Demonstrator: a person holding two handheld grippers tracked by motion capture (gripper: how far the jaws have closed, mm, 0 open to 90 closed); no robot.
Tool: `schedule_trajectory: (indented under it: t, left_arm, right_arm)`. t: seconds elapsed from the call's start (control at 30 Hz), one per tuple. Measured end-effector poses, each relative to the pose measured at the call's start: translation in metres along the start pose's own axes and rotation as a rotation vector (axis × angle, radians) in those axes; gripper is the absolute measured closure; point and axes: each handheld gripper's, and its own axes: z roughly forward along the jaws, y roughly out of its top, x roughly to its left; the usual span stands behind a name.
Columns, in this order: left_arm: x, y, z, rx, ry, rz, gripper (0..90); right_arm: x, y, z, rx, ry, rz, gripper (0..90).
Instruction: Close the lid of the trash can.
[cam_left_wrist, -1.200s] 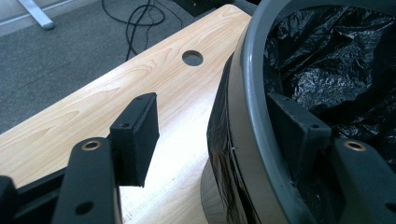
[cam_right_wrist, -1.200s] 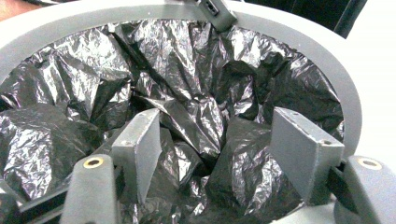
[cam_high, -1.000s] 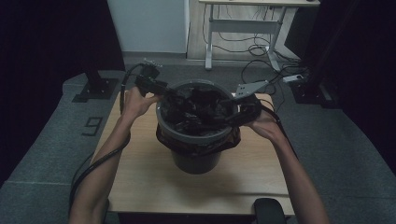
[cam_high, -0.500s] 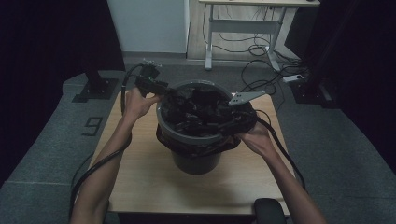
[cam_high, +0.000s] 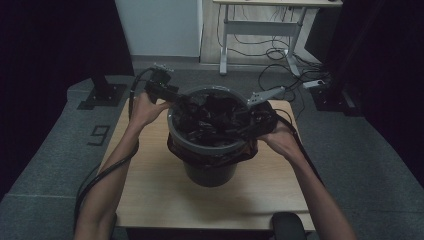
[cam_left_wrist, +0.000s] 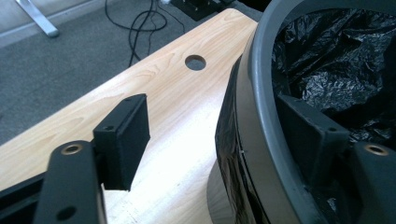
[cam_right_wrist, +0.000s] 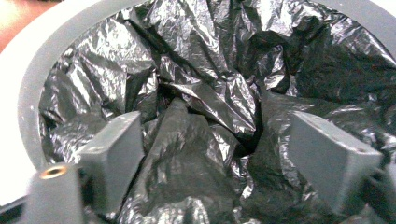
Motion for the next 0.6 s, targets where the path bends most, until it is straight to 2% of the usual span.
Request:
schedule_trajectory:
  t: [0.07, 0.17, 0.27, 0.5, 0.6]
  left_arm:
    - [-0.001, 0.000, -0.001, 0.009, -0.005, 0.021, 22.7]
    - [-0.003, 0.001, -0.008, -0.008, -0.004, 0.051, 17.4]
    - [-0.004, 0.000, -0.016, -0.024, 0.004, 0.062, 13.0]
    - [-0.005, -0.007, -0.034, -0.040, 0.011, 0.069, 0.8]
    - [-0.004, -0.011, -0.042, -0.058, 0.005, 0.063, 0.0]
  right_arm:
    - [-0.005, 0.005, -0.003, 0.017, -0.003, 0.029, 8.1]
    - [-0.009, 0.010, -0.009, 0.010, -0.012, 0.054, 0.0]
    - [-0.012, 0.014, -0.018, -0.001, -0.065, 0.051, 0.0]
    - [-0.021, 0.013, -0.033, 0.005, -0.143, 0.082, 0.0]
    - [-0.025, 0.012, -0.039, 0.011, -0.176, 0.090, 0.0]
